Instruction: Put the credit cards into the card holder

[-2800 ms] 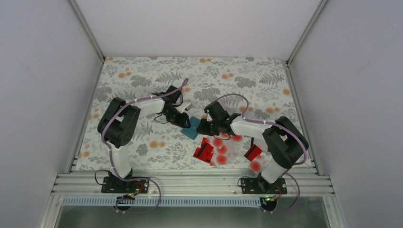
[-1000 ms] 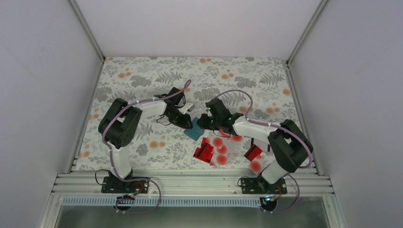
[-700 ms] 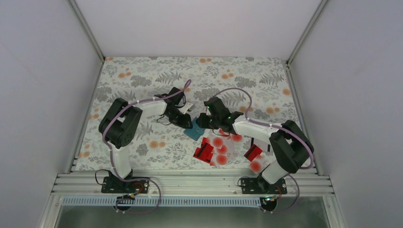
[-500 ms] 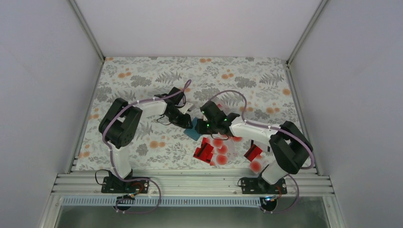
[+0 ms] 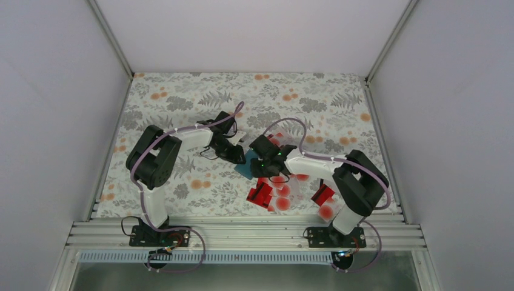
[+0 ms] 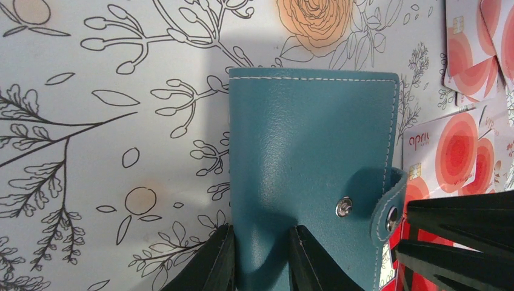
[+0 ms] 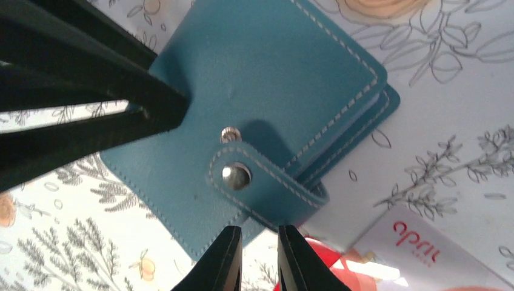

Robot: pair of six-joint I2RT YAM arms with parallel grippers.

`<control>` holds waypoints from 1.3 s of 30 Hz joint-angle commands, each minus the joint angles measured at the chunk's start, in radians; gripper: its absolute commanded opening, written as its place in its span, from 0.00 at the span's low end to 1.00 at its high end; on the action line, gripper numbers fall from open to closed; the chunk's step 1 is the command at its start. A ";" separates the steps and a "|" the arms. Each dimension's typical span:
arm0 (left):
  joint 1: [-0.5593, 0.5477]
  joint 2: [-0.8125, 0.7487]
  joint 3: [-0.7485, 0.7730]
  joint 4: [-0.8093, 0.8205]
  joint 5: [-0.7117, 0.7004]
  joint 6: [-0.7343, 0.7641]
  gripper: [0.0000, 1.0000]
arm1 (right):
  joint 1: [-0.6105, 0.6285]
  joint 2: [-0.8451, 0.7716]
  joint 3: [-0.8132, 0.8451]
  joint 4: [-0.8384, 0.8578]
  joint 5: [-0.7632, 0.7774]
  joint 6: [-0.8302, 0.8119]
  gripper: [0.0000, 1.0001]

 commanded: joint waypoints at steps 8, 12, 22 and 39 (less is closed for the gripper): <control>-0.029 0.090 -0.061 -0.060 -0.136 -0.002 0.22 | 0.011 0.074 0.085 0.003 0.067 -0.012 0.17; -0.032 0.092 -0.062 -0.059 -0.136 0.000 0.22 | 0.010 0.086 0.085 0.018 0.062 -0.015 0.17; -0.042 0.093 -0.065 -0.059 -0.137 0.002 0.22 | 0.007 0.115 0.109 0.062 0.066 -0.039 0.17; -0.053 0.095 -0.069 -0.063 -0.137 0.005 0.22 | -0.005 0.158 0.117 0.132 0.039 -0.077 0.17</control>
